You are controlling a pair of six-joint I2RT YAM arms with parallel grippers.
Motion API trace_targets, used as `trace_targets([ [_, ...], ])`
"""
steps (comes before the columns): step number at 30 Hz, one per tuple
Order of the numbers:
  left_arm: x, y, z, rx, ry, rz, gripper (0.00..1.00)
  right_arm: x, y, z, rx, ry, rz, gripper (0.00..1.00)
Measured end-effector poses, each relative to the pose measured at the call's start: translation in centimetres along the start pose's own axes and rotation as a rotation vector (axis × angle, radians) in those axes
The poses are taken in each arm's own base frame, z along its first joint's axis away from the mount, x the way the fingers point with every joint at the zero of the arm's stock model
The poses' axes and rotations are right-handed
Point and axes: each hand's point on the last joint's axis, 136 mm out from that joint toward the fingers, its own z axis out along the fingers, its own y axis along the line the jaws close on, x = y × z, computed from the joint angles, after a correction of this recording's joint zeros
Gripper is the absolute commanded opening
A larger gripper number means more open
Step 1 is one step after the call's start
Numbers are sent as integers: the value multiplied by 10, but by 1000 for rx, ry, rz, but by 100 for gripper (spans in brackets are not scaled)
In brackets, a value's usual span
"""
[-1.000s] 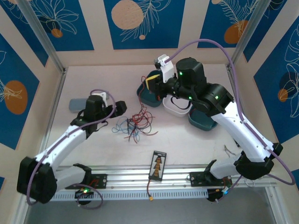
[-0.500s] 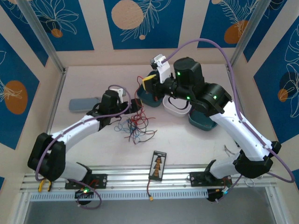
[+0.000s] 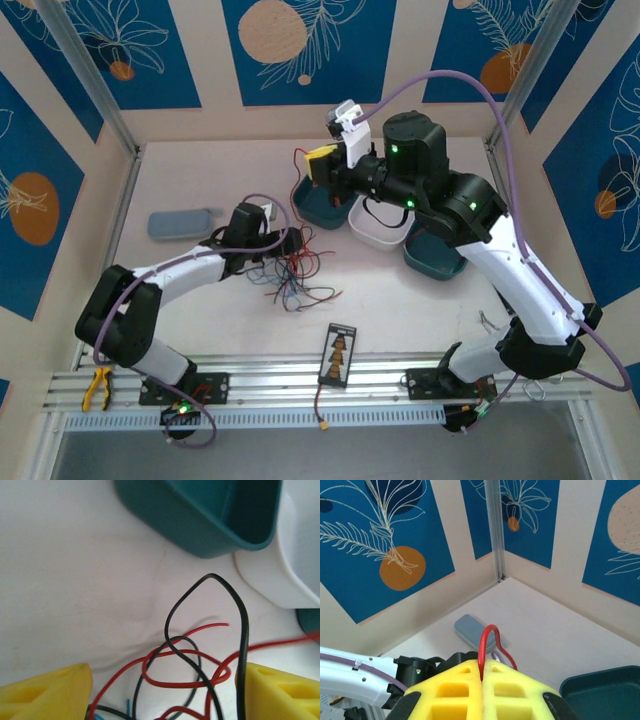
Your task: Untangle the cables
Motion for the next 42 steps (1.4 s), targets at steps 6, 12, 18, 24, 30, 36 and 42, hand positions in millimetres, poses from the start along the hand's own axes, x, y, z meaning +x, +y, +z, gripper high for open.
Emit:
trace_targets([
  [6,14,17,4,-49,19,-13,63,-24,-5,-19,43,-54,-37,0],
  [12,22,31,8,-93,29,-26,60,-47,-14,-29,116,-93,-78,0],
  [18,22,36,11,-113,17,-41,57,-61,-24,-41,185,-121,-103,0],
  [24,20,38,11,-119,9,-46,57,-78,-24,-58,202,-174,-118,0],
  [30,0,36,-10,-133,-64,-26,61,-94,-28,-70,240,-218,-137,0],
  [36,-18,41,-34,-167,-133,-17,86,-103,-41,-82,329,-240,-175,0],
  [42,-24,39,-56,-184,-162,10,100,-90,-80,-97,492,-201,-177,0],
])
